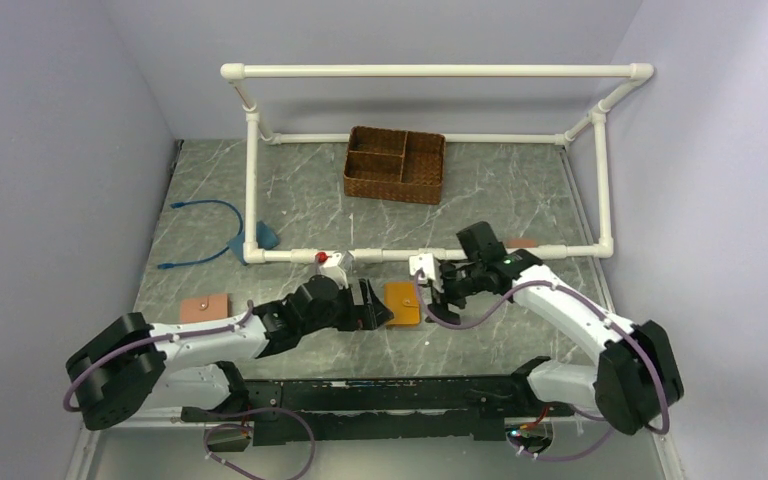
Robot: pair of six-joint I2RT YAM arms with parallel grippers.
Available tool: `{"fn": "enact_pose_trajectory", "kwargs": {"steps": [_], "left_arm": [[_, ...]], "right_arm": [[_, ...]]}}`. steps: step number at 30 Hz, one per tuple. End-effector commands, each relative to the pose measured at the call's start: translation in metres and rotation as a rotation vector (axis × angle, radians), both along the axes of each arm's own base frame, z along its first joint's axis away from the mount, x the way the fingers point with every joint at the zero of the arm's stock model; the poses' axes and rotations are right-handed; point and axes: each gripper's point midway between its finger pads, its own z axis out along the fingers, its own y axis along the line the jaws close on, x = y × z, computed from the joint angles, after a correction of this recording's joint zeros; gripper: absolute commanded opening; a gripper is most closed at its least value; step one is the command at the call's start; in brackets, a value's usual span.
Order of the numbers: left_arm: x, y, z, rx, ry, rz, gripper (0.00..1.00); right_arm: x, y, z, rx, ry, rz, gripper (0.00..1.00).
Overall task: Take the credit cards out of the card holder
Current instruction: Open the card holder at the center of the board.
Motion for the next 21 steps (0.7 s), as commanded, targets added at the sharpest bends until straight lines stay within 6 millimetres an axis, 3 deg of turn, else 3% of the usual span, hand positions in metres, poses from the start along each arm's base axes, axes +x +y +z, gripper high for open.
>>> {"fn": "enact_pose_trajectory", "kwargs": {"steps": [1, 7, 11, 21], "left_arm": [[0.015, -0.014, 0.015, -0.068, -0.005, 0.033, 0.95], [0.026, -0.006, -0.004, -0.136, 0.072, 0.084, 0.80], [0.029, -0.007, -0.014, -0.157, 0.104, 0.088, 0.75], [0.028, -0.012, -0.040, -0.120, 0.197, 0.088, 0.66]], "right_arm": [[0.029, 0.019, -0.006, -0.048, -0.086, -0.057, 0.78], [0.039, 0.037, -0.028, -0.121, -0.013, -0.120, 0.65], [0.046, 0.043, -0.036, -0.144, 0.005, -0.158, 0.60], [0.038, 0.045, -0.059, -0.207, 0.026, -0.139, 0.52]]}}
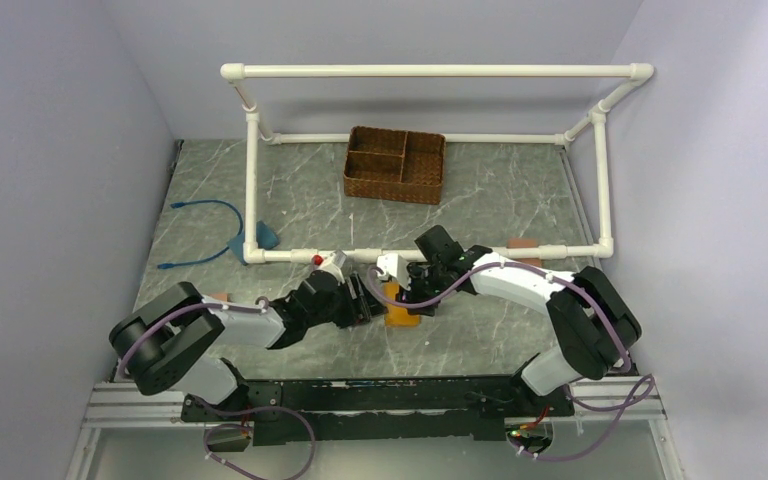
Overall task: Take the credit cards out of the card holder
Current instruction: Open the card holder at the center of the board.
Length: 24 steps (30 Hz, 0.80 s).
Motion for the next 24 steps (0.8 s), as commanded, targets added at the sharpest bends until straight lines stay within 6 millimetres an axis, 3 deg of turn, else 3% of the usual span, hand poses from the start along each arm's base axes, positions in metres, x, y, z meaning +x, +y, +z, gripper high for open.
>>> {"fn": "enact_pose_trajectory", "kwargs": {"steps": [1, 7, 11, 14, 16, 22, 24], "left_arm": [[0.004, -0.008, 0.002, -0.026, 0.031, 0.004, 0.65], [0.003, -0.006, -0.020, 0.035, 0.119, 0.030, 0.55], [0.002, -0.010, -0.028, 0.043, 0.133, 0.010, 0.51], [0.001, -0.010, -0.037, 0.061, 0.145, 0.007, 0.42], [0.001, -0.006, -0.042, 0.078, 0.151, 0.020, 0.28], [-0.002, 0.009, -0.050, 0.120, 0.156, 0.065, 0.00], [-0.003, 0.011, -0.048, 0.119, 0.150, 0.068, 0.00]], "right_arm": [[0.011, 0.009, 0.005, 0.007, -0.044, -0.005, 0.50], [0.010, 0.006, -0.004, -0.030, -0.051, -0.005, 0.39], [0.013, 0.005, -0.003, -0.037, -0.068, -0.008, 0.23], [0.009, 0.008, 0.001, -0.015, -0.062, 0.009, 0.09], [0.005, 0.011, 0.009, 0.013, -0.050, 0.030, 0.02], [-0.003, 0.011, 0.024, 0.076, -0.046, 0.069, 0.00], [-0.001, 0.009, 0.027, 0.083, -0.044, 0.061, 0.00]]}}
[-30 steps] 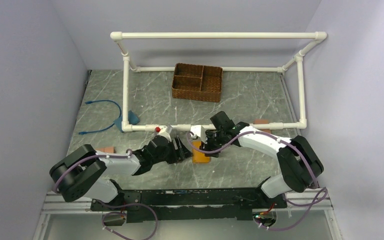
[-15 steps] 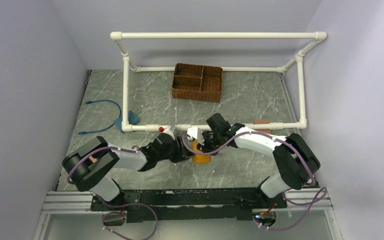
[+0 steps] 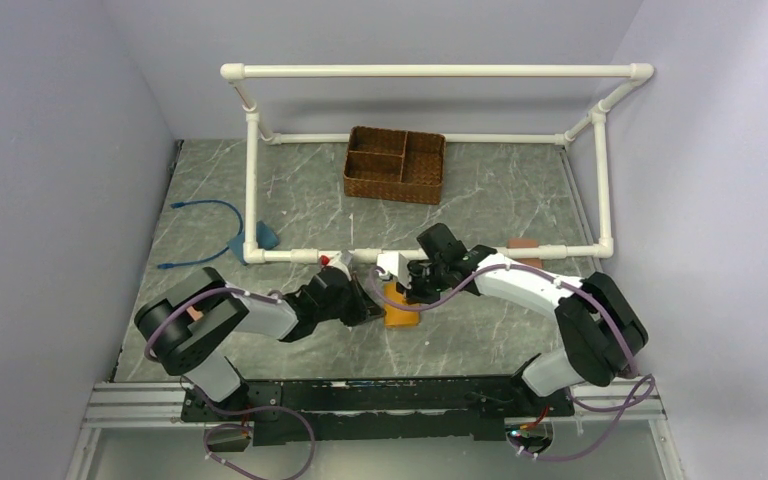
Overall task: Take the credit cards out of the card holder
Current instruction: Open the card holder at the center of the board.
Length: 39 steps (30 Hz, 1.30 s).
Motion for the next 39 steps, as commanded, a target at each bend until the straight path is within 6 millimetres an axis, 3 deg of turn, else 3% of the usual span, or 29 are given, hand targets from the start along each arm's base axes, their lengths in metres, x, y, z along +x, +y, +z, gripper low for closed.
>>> {"fn": "enact_pose_trajectory", "kwargs": {"steps": [1, 5, 9, 14, 17, 21, 23, 27, 32, 39], "left_arm": [[-0.011, 0.029, -0.028, 0.121, 0.042, 0.041, 0.00], [-0.013, 0.035, -0.025, 0.121, 0.030, 0.054, 0.00], [-0.016, 0.036, -0.017, 0.095, -0.004, 0.047, 0.00], [-0.019, 0.025, 0.015, 0.025, -0.127, -0.037, 0.00], [-0.025, 0.016, 0.039, -0.017, -0.208, -0.104, 0.00], [-0.032, 0.008, 0.067, -0.084, -0.277, -0.152, 0.12], [-0.034, 0.007, 0.075, -0.099, -0.293, -0.169, 0.20], [-0.040, -0.001, 0.082, -0.110, -0.314, -0.216, 0.40], [-0.054, -0.017, 0.079, -0.112, -0.336, -0.298, 0.61], [-0.044, -0.012, 0.054, 0.033, -0.264, -0.261, 0.70]], "right_arm": [[0.001, 0.001, 0.021, 0.065, -0.003, 0.019, 0.00], [0.006, -0.012, 0.028, 0.091, 0.002, -0.008, 0.00], [-0.007, -0.021, 0.022, 0.082, 0.046, 0.040, 0.00], [-0.023, -0.023, 0.018, 0.085, 0.092, 0.113, 0.00], [-0.042, -0.014, 0.037, 0.188, 0.147, 0.191, 0.00], [-0.061, 0.002, 0.081, 0.374, 0.154, 0.273, 0.00], [-0.060, 0.005, 0.092, 0.414, 0.148, 0.268, 0.00], [-0.046, 0.002, 0.078, 0.365, 0.114, 0.210, 0.00], [-0.047, 0.002, 0.074, 0.357, 0.114, 0.222, 0.00], [-0.045, -0.006, 0.061, 0.300, 0.084, 0.227, 0.00]]}}
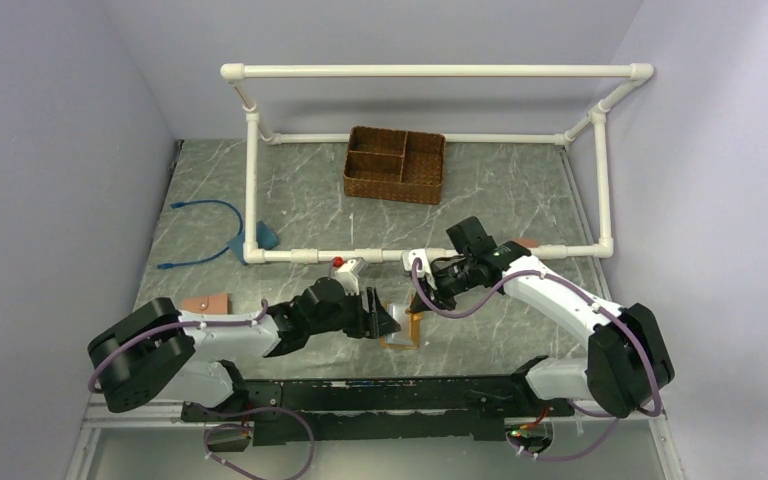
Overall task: Take the credit cards out of the card holder
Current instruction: Open the card holder at the center of the board.
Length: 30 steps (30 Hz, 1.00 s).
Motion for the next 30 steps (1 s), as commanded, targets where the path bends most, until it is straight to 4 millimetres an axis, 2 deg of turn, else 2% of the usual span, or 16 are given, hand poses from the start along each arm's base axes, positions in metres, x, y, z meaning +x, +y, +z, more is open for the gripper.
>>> {"fn": "enact_pose_trajectory", "kwargs": {"steps": [1, 6, 10, 18, 24, 26, 30], "left_arm": [[0.013, -0.001, -0.004, 0.089, -0.004, 0.040, 0.70], [0.016, 0.016, -0.016, 0.137, 0.034, 0.128, 0.74], [0.017, 0.020, -0.021, 0.148, 0.052, 0.157, 0.76], [0.019, 0.000, -0.033, 0.120, 0.103, 0.127, 0.72], [0.021, -0.011, -0.043, 0.097, 0.162, 0.131, 0.64], [0.022, -0.013, -0.042, 0.066, 0.166, 0.136, 0.62], [0.021, -0.017, -0.045, 0.038, 0.189, 0.139, 0.54]], "right_arm": [[0.004, -0.004, -0.007, -0.018, -0.049, 0.023, 0.00], [0.009, -0.019, -0.023, -0.105, -0.063, 0.013, 0.00], [0.017, -0.036, -0.031, -0.163, -0.085, -0.025, 0.00], [0.025, -0.071, -0.062, -0.333, -0.109, -0.094, 0.00], [0.044, -0.096, -0.081, -0.473, -0.117, -0.217, 0.00], [0.050, -0.100, -0.082, -0.487, -0.127, -0.252, 0.05], [0.052, -0.099, -0.083, -0.490, -0.105, -0.275, 0.25]]}}
